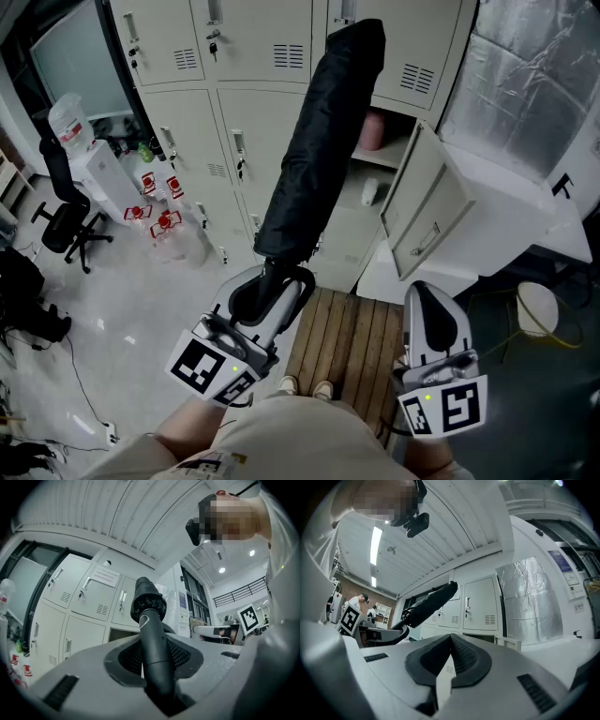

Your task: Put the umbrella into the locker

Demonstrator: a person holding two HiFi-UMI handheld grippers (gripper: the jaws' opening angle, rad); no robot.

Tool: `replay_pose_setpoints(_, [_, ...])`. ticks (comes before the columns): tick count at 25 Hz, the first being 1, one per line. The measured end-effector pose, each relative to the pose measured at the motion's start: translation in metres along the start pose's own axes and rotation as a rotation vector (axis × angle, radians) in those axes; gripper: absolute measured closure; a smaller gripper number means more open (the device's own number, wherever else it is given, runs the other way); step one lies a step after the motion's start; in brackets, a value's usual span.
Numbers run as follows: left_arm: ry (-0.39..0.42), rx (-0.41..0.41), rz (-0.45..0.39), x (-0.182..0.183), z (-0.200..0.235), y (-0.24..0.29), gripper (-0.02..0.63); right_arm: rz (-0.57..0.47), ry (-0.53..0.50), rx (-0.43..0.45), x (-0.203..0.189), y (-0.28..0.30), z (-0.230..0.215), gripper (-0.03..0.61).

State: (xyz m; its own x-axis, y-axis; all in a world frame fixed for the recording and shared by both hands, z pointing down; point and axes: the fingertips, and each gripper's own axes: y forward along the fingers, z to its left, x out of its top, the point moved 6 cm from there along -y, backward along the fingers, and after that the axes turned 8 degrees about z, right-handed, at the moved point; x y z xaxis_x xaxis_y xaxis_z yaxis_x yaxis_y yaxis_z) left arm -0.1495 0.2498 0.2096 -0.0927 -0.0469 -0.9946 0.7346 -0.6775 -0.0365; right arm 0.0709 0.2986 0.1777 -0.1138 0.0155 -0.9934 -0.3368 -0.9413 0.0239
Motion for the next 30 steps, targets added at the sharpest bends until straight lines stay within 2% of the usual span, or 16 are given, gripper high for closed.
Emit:
replay_pose_setpoints(7, [0.003,0.011,0.008,0.001,0.003,0.000,0.505,-0.017,0.029,-0.006,0.002,0.000,-0.004,0.571])
replay_pose_setpoints(16, [0.033,0.039,0.023,0.002,0.003,0.009,0.505,0.003,0.018,-0.009,-0.005,0.009,-0.010,0.571])
replay_pose_setpoints(30, [-0.006,0.073,0.061,-0.021,-0.005,0.038,0.505,0.024,0.030,0.063,-0.024,0.032,-0.015,0.571])
